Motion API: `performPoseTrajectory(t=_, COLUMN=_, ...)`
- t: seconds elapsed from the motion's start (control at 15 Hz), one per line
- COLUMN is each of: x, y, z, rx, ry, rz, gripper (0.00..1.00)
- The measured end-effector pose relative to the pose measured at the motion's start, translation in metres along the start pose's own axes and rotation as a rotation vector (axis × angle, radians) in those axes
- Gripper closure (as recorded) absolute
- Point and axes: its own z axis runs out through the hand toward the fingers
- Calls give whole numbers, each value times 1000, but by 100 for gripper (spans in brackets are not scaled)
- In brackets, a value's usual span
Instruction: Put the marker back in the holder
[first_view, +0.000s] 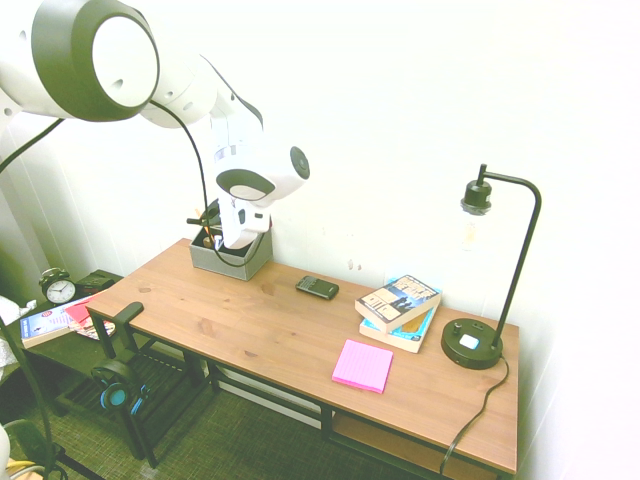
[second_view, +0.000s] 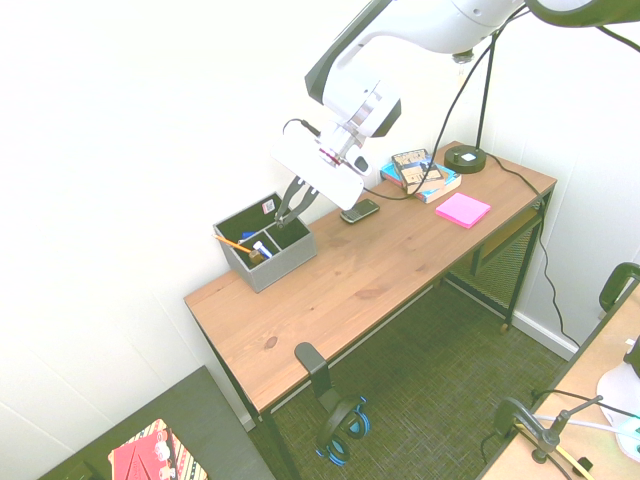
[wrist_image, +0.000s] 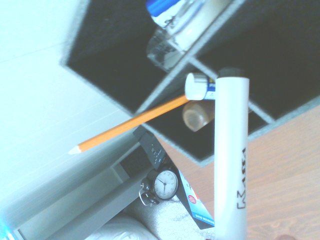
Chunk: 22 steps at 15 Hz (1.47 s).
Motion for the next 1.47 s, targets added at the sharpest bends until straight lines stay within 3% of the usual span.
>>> performPoseTrajectory(t=0.2, x=25, y=4, z=14, rx=-12, ry=0, rz=28, gripper=100)
performPoseTrajectory(t=0.27, x=32, y=1, z=16, rx=-9, ry=1, rz=28, gripper=0)
performPoseTrajectory(t=1.07, x=55, y=-22, z=13, rx=5, ry=-11, rz=2, gripper=0)
performPoseTrajectory(t=1.2, x=42, y=-27, z=6, rx=-19, ry=19, rz=-58, gripper=0)
performPoseTrajectory(t=1.47, x=-47, y=-14, z=-41, rx=-150, ry=190, rz=-247, gripper=0)
